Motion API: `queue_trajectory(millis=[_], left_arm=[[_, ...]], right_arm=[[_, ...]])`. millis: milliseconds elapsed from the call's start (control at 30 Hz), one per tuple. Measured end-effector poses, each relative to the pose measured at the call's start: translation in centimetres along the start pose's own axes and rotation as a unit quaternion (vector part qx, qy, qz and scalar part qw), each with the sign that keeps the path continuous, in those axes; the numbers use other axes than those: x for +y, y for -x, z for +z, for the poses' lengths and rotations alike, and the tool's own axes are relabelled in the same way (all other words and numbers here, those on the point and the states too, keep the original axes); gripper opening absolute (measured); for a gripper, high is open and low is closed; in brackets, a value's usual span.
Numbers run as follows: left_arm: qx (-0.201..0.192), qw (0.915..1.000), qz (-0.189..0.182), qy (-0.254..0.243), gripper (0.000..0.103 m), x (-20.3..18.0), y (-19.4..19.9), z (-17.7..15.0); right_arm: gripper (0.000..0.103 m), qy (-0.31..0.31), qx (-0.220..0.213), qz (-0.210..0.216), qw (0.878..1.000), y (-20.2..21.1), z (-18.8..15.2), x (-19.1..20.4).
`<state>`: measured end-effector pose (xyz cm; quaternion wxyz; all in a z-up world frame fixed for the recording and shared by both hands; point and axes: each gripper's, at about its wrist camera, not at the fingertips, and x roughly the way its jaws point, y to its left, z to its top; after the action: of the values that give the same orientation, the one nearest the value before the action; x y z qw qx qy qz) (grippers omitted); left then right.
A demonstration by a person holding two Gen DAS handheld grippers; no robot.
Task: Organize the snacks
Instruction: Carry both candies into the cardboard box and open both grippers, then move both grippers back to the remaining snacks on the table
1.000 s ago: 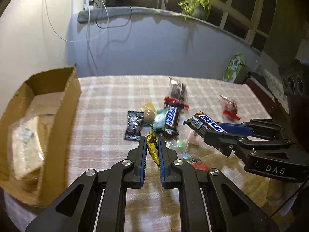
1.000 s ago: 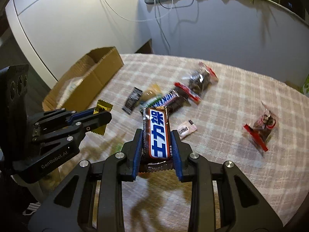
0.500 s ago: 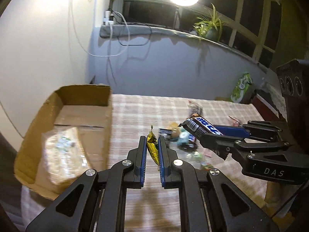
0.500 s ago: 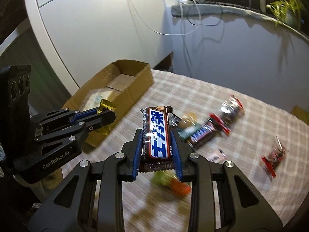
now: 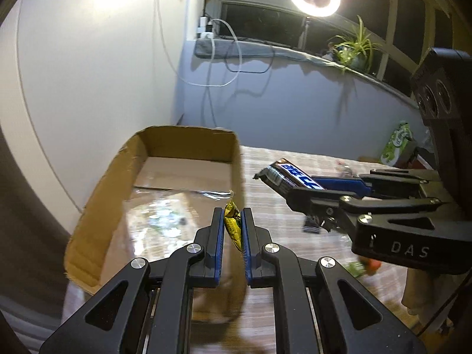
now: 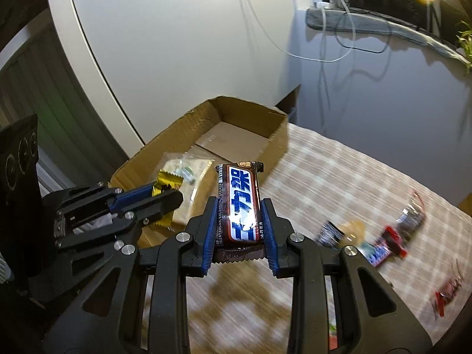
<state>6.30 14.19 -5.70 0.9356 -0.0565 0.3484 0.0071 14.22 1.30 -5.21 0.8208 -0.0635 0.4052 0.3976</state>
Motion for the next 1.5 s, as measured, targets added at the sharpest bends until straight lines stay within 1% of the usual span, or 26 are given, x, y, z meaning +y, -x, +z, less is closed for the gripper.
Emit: queue_trajectory(millis=[333, 500, 700, 800, 833, 1200, 1233, 1333, 1500], left_arm=[[0.017, 0.9991, 0.033, 0.019, 0.010, 3.6, -0.8, -0.4], [0.016, 0.9988, 0.042, 0.019, 0.010, 4.6, -0.8, -0.6], [0.009, 0.9987, 0.048, 0.013, 0.010, 5.0, -0.7, -0.7], [0.007, 0.9984, 0.054, 0.012, 0.011, 5.1, -0.6, -0.7], [0.005, 0.9984, 0.055, 0.013, 0.015, 5.1, -0.5, -0.7], [-0.004, 0.9983, 0.057, 0.013, 0.015, 4.8, 0.4, -0.5], [-0.005, 0.9982, 0.058, 0.012, 0.015, 4.6, 0.5, -0.5], [-0.008, 0.9983, 0.057, 0.011, 0.015, 4.0, 0.8, -0.4], [-0.012, 0.9988, 0.046, 0.008, 0.015, 2.7, 1.3, -0.2]], right_arm=[[0.030, 0.016, 0.019, 0.015, 1.000, -4.6, 2.2, 2.6], [0.030, 0.019, 0.029, 0.018, 0.999, -6.3, 2.7, 3.3], [0.030, 0.026, 0.036, 0.015, 0.999, -7.3, 3.0, 3.8], [0.030, 0.026, 0.034, 0.011, 0.999, -7.3, 3.1, 3.9], [0.030, 0.026, 0.034, 0.009, 0.999, -7.3, 3.2, 3.9], [0.030, 0.024, 0.022, 0.002, 0.999, -5.8, 3.2, 3.6], [0.032, 0.023, 0.019, 0.001, 1.000, -5.6, 3.2, 3.5], [0.046, 0.018, 0.009, -0.003, 1.000, -4.7, 2.9, 3.0], [0.047, 0.001, -0.007, -0.011, 1.000, -2.4, 2.0, 1.4]])
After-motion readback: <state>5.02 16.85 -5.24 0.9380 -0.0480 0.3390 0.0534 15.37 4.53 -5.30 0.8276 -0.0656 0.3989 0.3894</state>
